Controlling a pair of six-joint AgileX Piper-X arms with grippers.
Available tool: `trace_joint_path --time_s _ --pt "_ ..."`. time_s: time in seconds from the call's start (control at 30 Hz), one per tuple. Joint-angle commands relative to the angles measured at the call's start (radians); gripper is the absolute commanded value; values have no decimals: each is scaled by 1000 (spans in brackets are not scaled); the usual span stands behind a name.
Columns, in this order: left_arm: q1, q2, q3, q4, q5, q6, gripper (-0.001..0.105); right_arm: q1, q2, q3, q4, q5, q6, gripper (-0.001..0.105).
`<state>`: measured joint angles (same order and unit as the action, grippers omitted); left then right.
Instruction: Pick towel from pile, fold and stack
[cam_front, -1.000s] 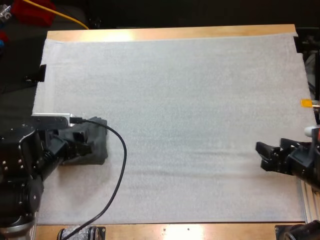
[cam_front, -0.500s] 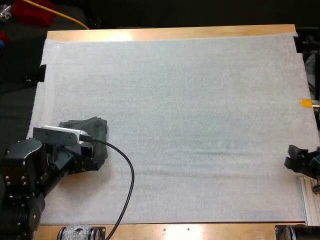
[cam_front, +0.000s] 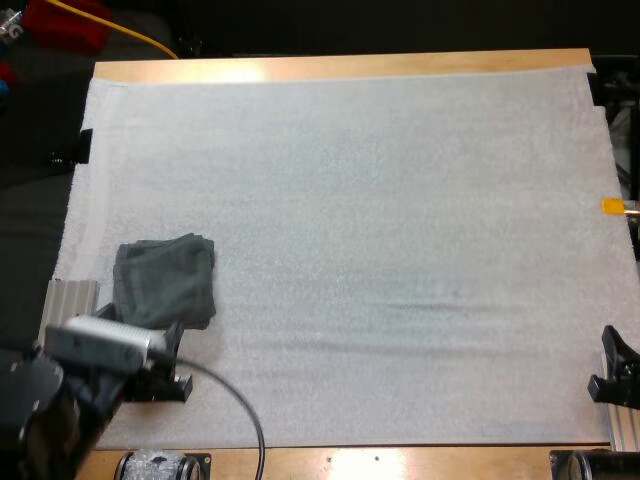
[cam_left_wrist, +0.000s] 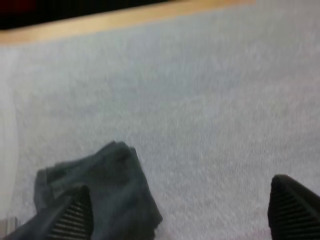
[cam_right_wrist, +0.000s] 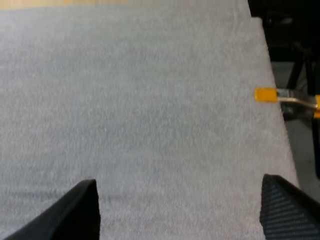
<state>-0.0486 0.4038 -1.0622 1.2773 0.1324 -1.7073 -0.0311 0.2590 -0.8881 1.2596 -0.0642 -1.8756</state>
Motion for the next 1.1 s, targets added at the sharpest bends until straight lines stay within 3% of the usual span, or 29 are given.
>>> trace_joint_path --time_s 0.0,0.23,0.27,0.37,0.43,0.5,0.6,0.73,0.97,1.07 --pt "-6 -37 -1 4 -10 1 69 -1 -24 -8 3 1 -10 65" --pt "-6 -180 -1 4 -10 1 69 -1 -135 -8 3 -30 -4 65" --pt "-6 -286 41 44 -8 6 69 -1 -233 -8 3 -40 -4 65" --pt "-6 -365 114 106 -8 6 69 -1 -304 -8 3 -40 17 65" --pt "-6 -487 190 119 6 6 69 -1 -311 -25 39 -33 18 65" --pt "-6 -561 213 136 4 6 69 -1 -314 -25 43 -29 18 65" --pt "2 -553 210 196 -2 19 69 -1 -314 -25 45 -29 18 65" --pt "2 -559 234 171 -1 68 69 -1 -314 -25 36 -29 18 65" --pt "2 -557 294 16 -1 68 69 -1 -314 33 -31 -23 15 65" --pt "2 -557 355 -58 -1 68 69 -1 -313 96 -74 -21 12 65"
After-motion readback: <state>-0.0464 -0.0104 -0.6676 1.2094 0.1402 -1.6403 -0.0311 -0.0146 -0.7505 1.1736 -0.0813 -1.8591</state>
